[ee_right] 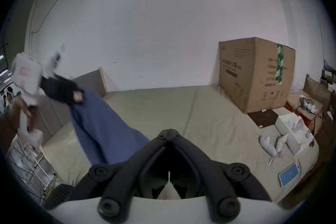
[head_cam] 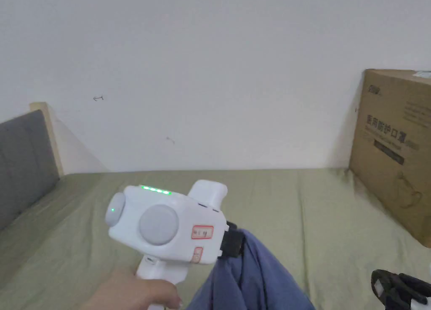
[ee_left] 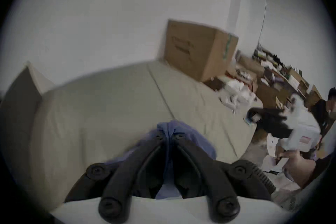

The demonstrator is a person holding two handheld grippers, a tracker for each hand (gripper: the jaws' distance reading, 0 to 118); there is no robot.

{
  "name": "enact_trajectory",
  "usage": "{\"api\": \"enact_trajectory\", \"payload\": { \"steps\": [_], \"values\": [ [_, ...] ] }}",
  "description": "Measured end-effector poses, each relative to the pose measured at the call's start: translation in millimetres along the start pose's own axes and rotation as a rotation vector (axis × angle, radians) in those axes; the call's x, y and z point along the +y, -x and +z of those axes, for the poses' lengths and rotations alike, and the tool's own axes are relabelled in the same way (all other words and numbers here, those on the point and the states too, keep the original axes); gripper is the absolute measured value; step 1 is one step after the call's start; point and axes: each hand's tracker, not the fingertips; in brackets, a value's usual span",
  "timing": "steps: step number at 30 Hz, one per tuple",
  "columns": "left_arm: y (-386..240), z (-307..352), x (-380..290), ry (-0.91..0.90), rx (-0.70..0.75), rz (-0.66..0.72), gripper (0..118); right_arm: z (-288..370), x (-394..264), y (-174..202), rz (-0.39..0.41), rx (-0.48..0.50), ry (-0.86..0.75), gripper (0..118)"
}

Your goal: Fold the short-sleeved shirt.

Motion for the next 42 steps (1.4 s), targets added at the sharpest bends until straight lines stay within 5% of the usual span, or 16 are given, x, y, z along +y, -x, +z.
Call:
{"api": "enact_trajectory", "payload": {
  "steps": [6, 7, 9, 10, 16, 21, 23, 25, 31, 36, 37, 38, 40, 41, 42],
  "values": [
    [5, -142, -70, 0.383, -0.081, 0.282, 8, -8, -30, -29, -0.05, -0.049, 0.101, 0],
    [8, -152, -78, 0.406, -0.085, 0.324, 33, -9, -33, -33, -0.058, -0.052, 0.118, 0],
    [18, -164, -92, 0.434, -0.086, 0.395, 105, -11, -40, -38, -0.071, -0.058, 0.138, 0],
    [19, -164, -97, 0.448, -0.079, 0.414, 118, -12, -41, -39, -0.075, -0.06, 0.143, 0],
    [44, -105, -91, 0.27, -0.104, 0.475, 114, -14, -39, -37, -0.077, -0.065, 0.141, 0],
    [52, -2, -101, -0.09, 0.081, 0.376, 108, -8, -30, -24, -0.056, -0.06, 0.041, 0],
    [52, 34, -121, -0.182, 0.129, 0.343, 67, -6, -29, -19, -0.05, -0.053, 0.004, 0],
    [48, 59, -142, -0.228, 0.236, 0.318, 1, -6, -29, -14, -0.04, -0.049, -0.014, 0],
    [67, 87, -186, -0.297, 0.317, 0.478, 0, -15, -28, -2, -0.037, -0.035, -0.022, 0],
    [117, 36, -163, -0.078, 0.335, 0.505, 0, -23, -30, 3, -0.023, -0.022, 0.007, 0],
    [131, 17, -158, -0.028, 0.337, 0.518, 3, -24, -32, 2, -0.018, -0.019, 0.015, 0],
    [147, -5, -156, 0.026, 0.336, 0.532, 19, -25, -34, 2, -0.013, -0.017, 0.022, 0],
    [171, -40, -155, 0.074, 0.341, 0.579, 102, -26, -39, 0, -0.002, -0.026, 0.028, 0],
    [184, -61, -157, 0.116, 0.339, 0.611, 111, -27, -41, -1, 0.002, -0.035, 0.032, 0],
    [192, -78, -162, 0.156, 0.349, 0.627, 107, -29, -43, -3, 0.003, -0.041, 0.042, 0]
  ]
}}
